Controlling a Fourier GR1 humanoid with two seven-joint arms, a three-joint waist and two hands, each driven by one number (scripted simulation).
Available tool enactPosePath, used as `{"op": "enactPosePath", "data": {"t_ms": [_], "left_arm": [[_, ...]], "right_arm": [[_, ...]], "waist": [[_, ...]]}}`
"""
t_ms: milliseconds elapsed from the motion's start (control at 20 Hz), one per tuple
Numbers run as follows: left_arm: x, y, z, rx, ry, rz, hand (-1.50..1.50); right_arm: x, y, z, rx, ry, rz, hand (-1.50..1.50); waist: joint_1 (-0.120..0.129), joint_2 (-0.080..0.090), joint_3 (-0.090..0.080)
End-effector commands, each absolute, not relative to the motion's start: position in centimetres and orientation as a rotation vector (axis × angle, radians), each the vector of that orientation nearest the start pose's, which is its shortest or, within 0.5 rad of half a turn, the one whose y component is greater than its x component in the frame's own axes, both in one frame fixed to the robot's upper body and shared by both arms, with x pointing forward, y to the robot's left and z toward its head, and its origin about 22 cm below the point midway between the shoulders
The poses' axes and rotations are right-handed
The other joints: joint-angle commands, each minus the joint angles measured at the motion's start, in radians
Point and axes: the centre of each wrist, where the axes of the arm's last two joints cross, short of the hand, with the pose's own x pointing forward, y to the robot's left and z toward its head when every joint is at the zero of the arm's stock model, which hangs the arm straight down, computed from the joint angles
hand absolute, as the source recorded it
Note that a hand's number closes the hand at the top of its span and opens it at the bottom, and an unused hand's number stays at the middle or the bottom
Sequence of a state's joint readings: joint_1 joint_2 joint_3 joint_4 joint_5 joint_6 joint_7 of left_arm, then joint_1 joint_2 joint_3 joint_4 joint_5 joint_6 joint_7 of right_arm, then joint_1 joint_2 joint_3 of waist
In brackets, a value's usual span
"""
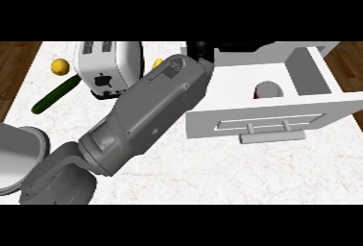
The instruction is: Pick up the can, place it into the drawer and close the drawer
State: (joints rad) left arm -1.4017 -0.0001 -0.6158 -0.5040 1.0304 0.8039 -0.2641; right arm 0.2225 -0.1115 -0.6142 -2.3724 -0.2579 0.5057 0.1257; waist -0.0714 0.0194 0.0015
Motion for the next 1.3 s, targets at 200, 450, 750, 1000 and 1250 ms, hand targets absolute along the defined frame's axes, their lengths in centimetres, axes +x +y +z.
{"op": "enactPosePath", "data": {"t_ms": [200,450,750,1000,1250], "left_arm": [[41.0,-3.2,19.5,-0.032,-1.733,0.131,-1.5],[41.0,-2.9,18.8,-0.044,-1.727,0.142,-1.5],[41.5,-2.3,19.5,-0.044,-1.712,0.154,-1.5],[41.9,-2.1,20.2,-0.016,-1.709,0.153,-1.5],[42.1,0.3,19.0,-0.008,-1.712,0.12,-1.5]], "right_arm": [[14.1,-31.7,17.8,-0.511,-2.013,0.511,-1.5],[17.2,-28.2,17.0,-0.577,-2.003,0.613,-1.5],[22.1,-24.4,16.4,-0.709,-1.982,0.698,-1.5],[26.7,-23.2,15.8,-0.797,-1.941,0.856,-1.5],[30.4,-19.6,13.9,-0.857,-1.886,0.991,-1.5]], "waist": [[0.041,-0.004,0.0],[0.066,-0.004,-0.001],[0.093,-0.013,-0.002],[0.089,-0.011,-0.001],[0.111,-0.016,-0.002]]}}
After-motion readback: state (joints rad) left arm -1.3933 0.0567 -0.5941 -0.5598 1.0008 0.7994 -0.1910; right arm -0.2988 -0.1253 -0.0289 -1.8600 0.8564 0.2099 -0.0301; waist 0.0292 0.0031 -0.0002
